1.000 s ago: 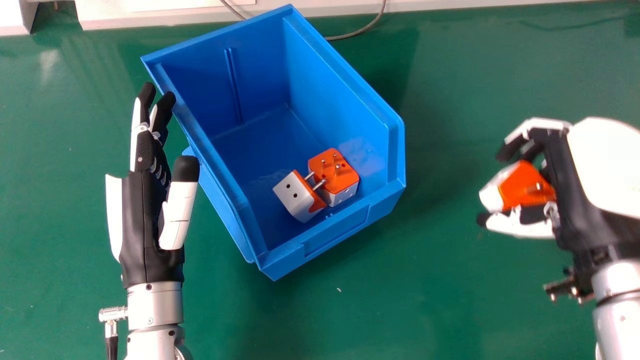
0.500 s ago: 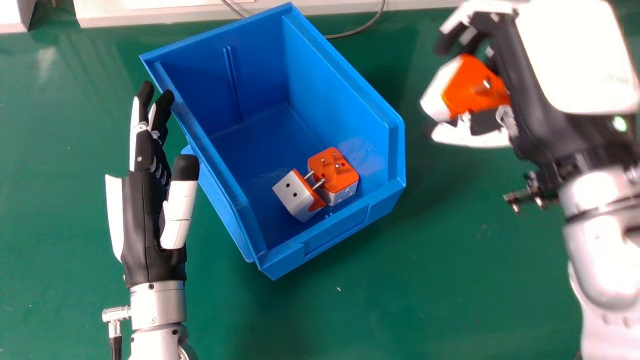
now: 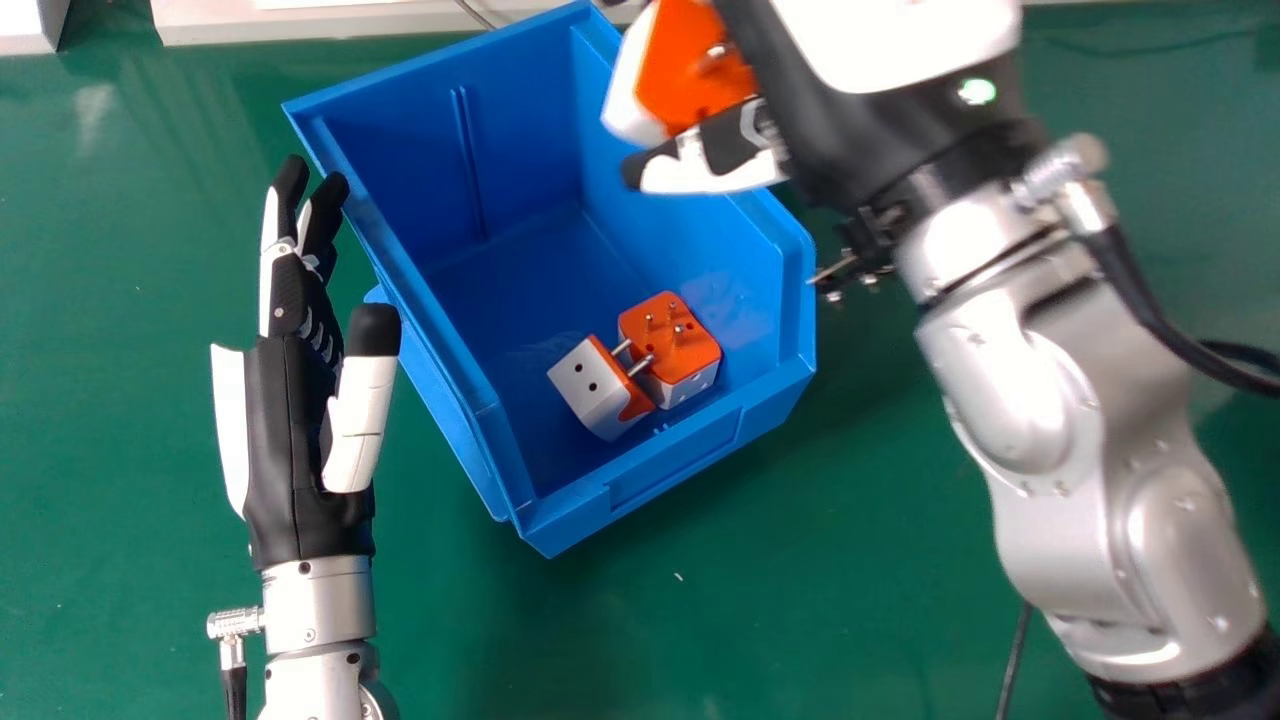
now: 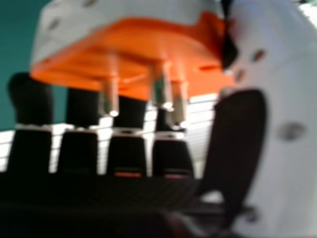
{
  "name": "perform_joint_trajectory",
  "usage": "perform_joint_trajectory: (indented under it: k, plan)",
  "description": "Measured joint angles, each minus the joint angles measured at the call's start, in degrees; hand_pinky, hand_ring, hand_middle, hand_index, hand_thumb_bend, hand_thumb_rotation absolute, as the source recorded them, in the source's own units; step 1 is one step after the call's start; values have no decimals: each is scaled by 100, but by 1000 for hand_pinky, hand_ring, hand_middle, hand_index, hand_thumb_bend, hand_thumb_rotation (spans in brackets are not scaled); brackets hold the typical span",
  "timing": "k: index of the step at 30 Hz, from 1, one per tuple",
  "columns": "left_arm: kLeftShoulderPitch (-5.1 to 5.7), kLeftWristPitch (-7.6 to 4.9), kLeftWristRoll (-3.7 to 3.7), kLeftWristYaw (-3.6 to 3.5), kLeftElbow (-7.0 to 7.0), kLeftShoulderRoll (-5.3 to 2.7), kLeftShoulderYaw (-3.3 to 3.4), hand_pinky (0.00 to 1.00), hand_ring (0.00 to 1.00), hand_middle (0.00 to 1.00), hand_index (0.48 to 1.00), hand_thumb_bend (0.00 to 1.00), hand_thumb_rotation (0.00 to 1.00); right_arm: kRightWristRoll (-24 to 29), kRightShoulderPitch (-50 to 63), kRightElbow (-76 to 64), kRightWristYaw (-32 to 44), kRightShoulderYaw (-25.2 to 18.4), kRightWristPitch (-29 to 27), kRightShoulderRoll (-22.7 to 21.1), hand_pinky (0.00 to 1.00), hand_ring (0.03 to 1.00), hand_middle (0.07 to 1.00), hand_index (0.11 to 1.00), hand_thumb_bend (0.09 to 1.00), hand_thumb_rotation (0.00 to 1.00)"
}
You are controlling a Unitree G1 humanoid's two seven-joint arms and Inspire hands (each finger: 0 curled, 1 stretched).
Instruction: Pick all objects and put in blue box
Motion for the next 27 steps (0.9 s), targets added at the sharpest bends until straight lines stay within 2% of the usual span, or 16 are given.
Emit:
perform_joint_trajectory:
  k: [9,16,20,23,27]
  plan:
    - [-30,7,30,60,-4,-11,6,978,945,925,948,935,895,-40,-594,2255,-1101,488,-575,243,262,374,484,527,511,0]
    - [-90,17,15,64,-1,-15,5,982,946,927,947,935,892,-10,-1432,4779,-2195,779,-1125,336,254,375,480,531,512,0]
    - [-124,28,19,74,-1,-12,6,983,946,927,947,932,889,-81,-1852,6254,-3002,1175,-1476,446,258,379,480,529,513,0]
    - [-139,41,28,131,6,-17,5,981,947,927,947,933,889,-251,-2204,7261,-3602,1545,-1671,641,267,380,475,530,514,0]
    - [-145,45,47,158,13,-22,-5,977,945,926,947,930,891,-281,-2488,8185,-4211,1844,-1806,860,276,382,476,532,514,0]
